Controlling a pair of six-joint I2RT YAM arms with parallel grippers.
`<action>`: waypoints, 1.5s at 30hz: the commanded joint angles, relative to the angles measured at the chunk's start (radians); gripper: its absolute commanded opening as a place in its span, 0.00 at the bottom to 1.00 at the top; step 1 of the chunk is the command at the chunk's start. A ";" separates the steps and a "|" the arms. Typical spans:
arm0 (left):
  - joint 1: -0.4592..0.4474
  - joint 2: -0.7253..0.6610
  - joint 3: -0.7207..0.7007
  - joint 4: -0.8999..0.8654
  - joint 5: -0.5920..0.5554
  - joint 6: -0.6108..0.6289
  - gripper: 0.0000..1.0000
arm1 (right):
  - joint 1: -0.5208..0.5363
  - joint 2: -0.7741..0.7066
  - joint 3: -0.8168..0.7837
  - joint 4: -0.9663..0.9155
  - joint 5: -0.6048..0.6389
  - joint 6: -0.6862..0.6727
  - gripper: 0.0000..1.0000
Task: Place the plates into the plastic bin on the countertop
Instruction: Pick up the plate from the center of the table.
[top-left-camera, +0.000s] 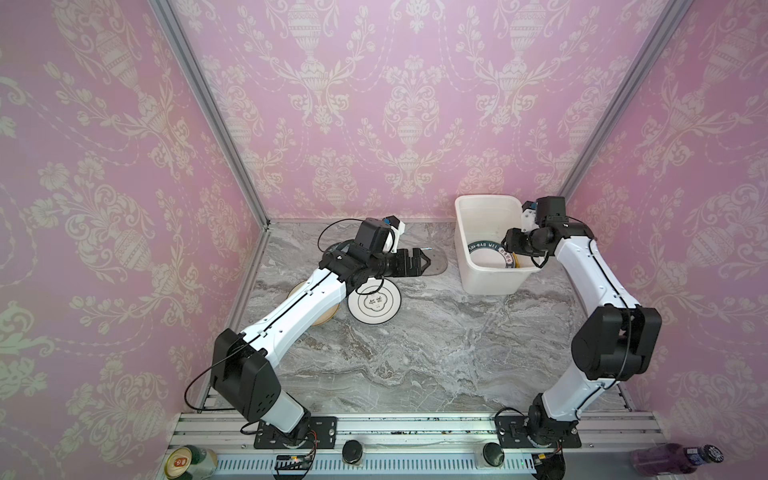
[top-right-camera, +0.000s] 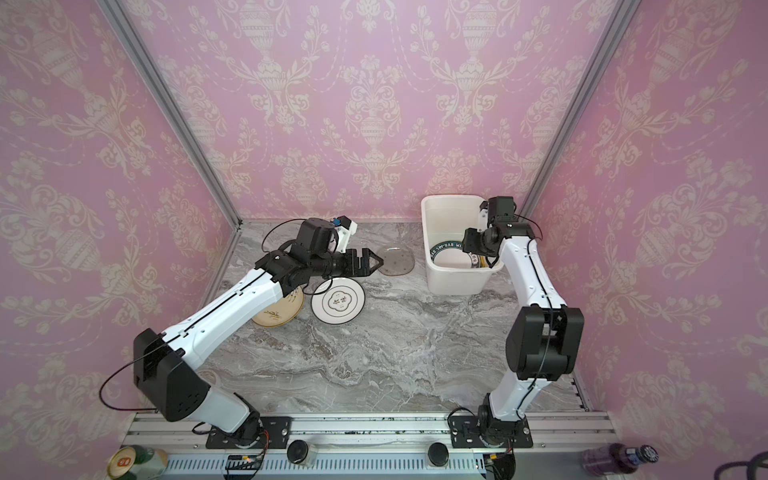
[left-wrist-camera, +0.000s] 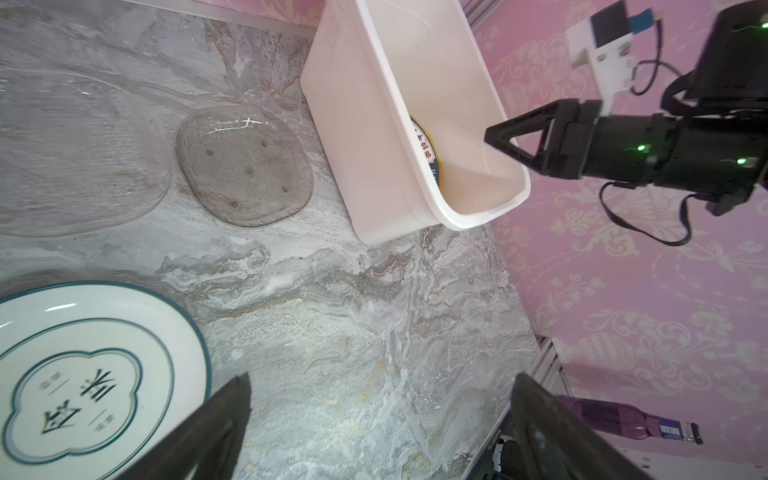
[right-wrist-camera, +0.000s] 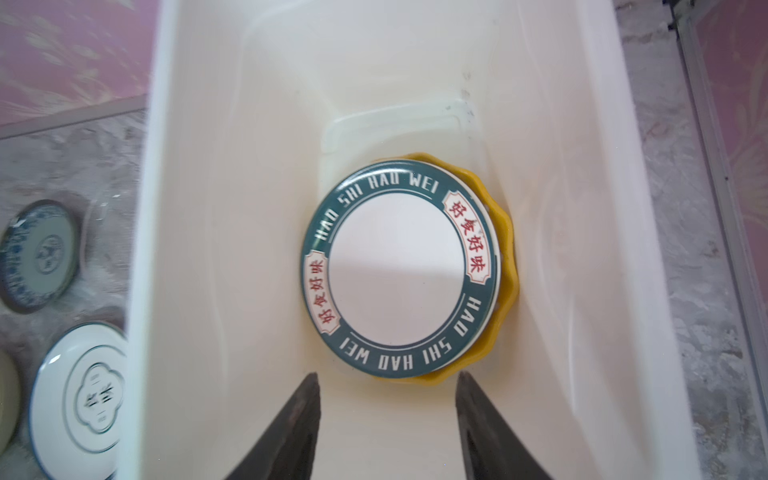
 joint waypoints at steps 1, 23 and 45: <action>0.012 -0.123 0.035 -0.184 -0.159 0.101 0.99 | 0.010 -0.115 -0.053 0.151 -0.166 0.149 0.56; 0.433 -0.296 -0.169 -0.334 0.107 0.024 0.99 | 0.683 -0.452 -0.486 0.508 -0.023 0.746 0.76; 0.484 0.160 -0.286 0.213 0.332 0.074 0.99 | 1.006 -0.127 -0.966 1.255 0.289 1.191 0.72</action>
